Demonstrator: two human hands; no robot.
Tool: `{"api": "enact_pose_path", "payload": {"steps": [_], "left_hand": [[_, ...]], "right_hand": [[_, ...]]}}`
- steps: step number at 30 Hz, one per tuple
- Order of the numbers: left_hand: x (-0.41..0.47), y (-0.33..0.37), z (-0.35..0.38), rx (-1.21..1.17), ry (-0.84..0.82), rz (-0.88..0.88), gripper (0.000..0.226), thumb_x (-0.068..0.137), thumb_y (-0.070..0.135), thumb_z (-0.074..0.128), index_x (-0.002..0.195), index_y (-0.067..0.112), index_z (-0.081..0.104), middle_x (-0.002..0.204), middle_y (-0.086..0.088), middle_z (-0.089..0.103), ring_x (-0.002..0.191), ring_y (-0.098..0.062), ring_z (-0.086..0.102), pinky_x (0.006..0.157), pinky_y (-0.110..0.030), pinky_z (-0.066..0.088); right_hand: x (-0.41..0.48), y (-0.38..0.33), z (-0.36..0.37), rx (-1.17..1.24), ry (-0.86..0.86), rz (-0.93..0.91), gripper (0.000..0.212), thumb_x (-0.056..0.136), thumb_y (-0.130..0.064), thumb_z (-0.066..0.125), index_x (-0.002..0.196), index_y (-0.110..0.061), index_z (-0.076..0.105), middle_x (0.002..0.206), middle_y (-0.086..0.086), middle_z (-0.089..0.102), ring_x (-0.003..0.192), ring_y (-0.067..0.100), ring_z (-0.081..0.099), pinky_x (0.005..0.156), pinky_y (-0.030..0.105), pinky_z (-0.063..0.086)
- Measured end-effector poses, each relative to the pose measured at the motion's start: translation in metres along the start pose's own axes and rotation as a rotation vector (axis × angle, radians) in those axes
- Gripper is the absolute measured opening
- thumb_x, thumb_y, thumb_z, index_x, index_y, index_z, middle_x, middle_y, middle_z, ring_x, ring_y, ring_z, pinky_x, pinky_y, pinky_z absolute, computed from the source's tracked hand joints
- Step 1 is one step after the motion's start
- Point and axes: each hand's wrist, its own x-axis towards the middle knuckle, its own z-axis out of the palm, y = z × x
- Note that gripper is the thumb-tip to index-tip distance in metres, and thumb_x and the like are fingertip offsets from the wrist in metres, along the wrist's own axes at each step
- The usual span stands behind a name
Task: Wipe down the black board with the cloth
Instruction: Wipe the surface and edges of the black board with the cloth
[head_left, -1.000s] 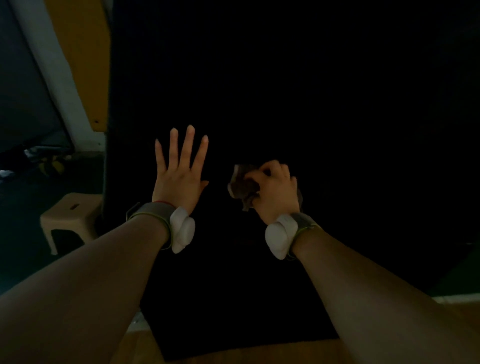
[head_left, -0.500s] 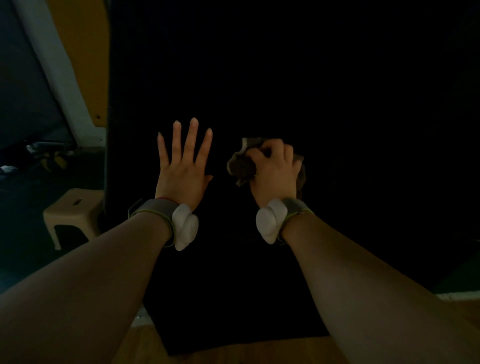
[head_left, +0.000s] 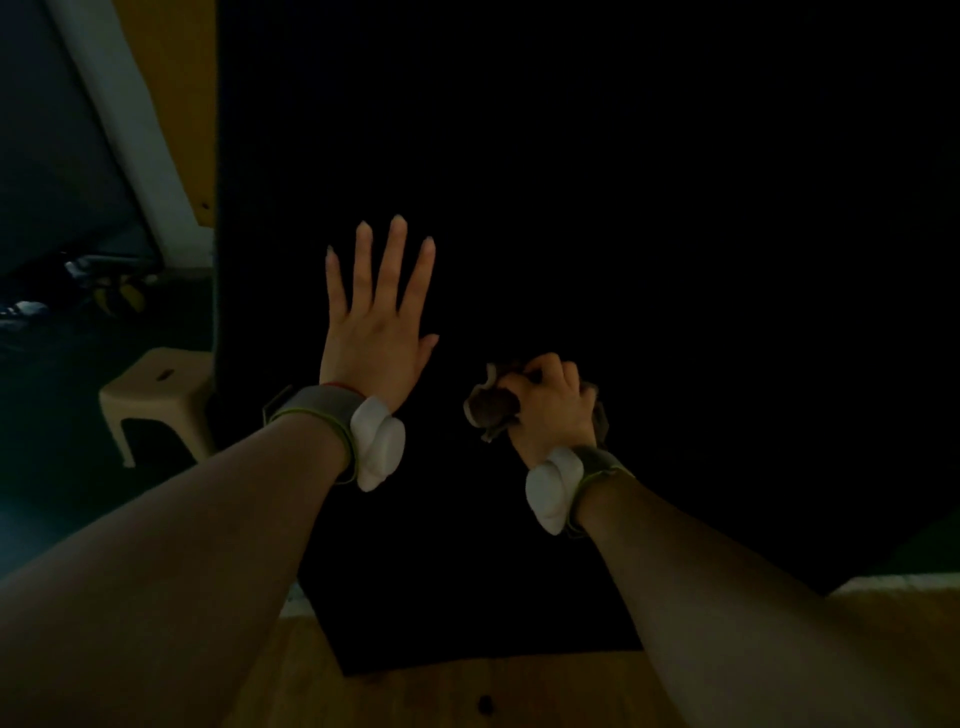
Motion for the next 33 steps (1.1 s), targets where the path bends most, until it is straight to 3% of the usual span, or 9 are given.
{"api": "enact_pose_path", "payload": {"steps": [2,6,8,10,14,17,23,29,33], "left_hand": [[-0.018,0.002,0.01,-0.01,-0.013,0.007,0.093,0.085,0.045,0.057,0.15,0.013,0.0,0.156,-0.017,-0.007,0.142,-0.042,-0.005,0.112,-0.057,-0.006],[-0.037,0.006,0.028,-0.058,0.002,0.009,0.096,0.079,0.043,0.066,0.149,0.012,0.008,0.153,-0.017,-0.003,0.141,-0.043,0.001,0.11,-0.062,0.0],[-0.037,0.007,0.032,-0.042,0.006,-0.004,0.098,0.078,0.043,0.068,0.149,0.012,0.008,0.153,-0.018,-0.001,0.14,-0.044,0.002,0.11,-0.063,0.001],[-0.037,0.007,0.034,-0.028,0.012,-0.007,0.097,0.078,0.043,0.068,0.149,0.013,0.008,0.155,-0.02,0.003,0.14,-0.044,0.001,0.11,-0.061,-0.001],[-0.037,0.005,0.039,-0.004,0.025,-0.012,0.098,0.079,0.043,0.067,0.15,0.014,0.005,0.155,-0.018,-0.001,0.141,-0.042,-0.002,0.111,-0.059,-0.005],[-0.035,0.009,0.042,0.003,0.038,-0.021,0.098,0.079,0.042,0.069,0.15,0.014,0.007,0.153,-0.016,-0.005,0.141,-0.044,0.002,0.111,-0.061,-0.002],[-0.036,0.007,0.045,-0.04,0.097,-0.017,0.088,0.083,0.037,0.065,0.15,0.014,0.013,0.155,-0.021,0.008,0.141,-0.042,0.0,0.112,-0.059,-0.003],[-0.072,-0.001,0.064,-0.04,0.038,0.045,0.084,0.082,0.037,0.065,0.149,0.016,0.019,0.155,-0.021,0.013,0.141,-0.041,0.004,0.112,-0.058,0.0],[-0.077,0.001,0.076,-0.015,0.021,0.033,0.088,0.081,0.041,0.064,0.149,0.015,0.015,0.154,-0.021,0.008,0.14,-0.043,0.0,0.111,-0.06,-0.004]], "right_hand": [[-0.003,-0.003,-0.012,0.042,0.082,-0.012,0.04,0.094,-0.028,0.055,0.133,-0.028,0.051,0.141,0.011,0.035,0.128,0.032,0.027,0.103,0.045,0.023],[-0.003,-0.015,-0.055,0.168,0.428,-0.049,0.039,0.076,-0.008,0.069,0.114,-0.013,0.067,0.119,0.027,0.053,0.106,0.051,0.047,0.088,0.053,0.037],[0.008,-0.02,-0.076,0.155,0.619,-0.059,0.041,0.068,-0.005,0.067,0.109,-0.01,0.069,0.112,0.03,0.056,0.099,0.054,0.052,0.082,0.054,0.042],[0.02,-0.023,-0.087,0.144,0.703,-0.05,0.044,0.068,-0.006,0.063,0.111,-0.01,0.068,0.114,0.03,0.056,0.102,0.054,0.052,0.085,0.056,0.041],[0.033,-0.022,-0.067,0.09,0.497,0.015,0.042,0.081,-0.018,0.064,0.122,-0.02,0.061,0.13,0.021,0.047,0.119,0.044,0.039,0.094,0.05,0.03],[0.03,-0.021,-0.04,0.072,0.4,0.05,0.039,0.084,-0.022,0.066,0.122,-0.023,0.061,0.129,0.018,0.046,0.119,0.041,0.037,0.096,0.052,0.028],[0.019,-0.025,-0.016,0.071,0.423,0.057,0.033,0.074,-0.015,0.076,0.106,-0.016,0.07,0.111,0.024,0.057,0.101,0.049,0.05,0.08,0.059,0.039],[0.007,-0.021,0.011,0.1,0.318,0.088,0.032,0.084,-0.024,0.07,0.115,-0.019,0.067,0.123,0.022,0.052,0.114,0.047,0.043,0.094,0.059,0.032],[0.006,-0.019,0.018,0.093,0.35,0.08,0.032,0.078,-0.019,0.076,0.109,-0.016,0.069,0.114,0.026,0.057,0.104,0.052,0.049,0.087,0.063,0.038]]}}
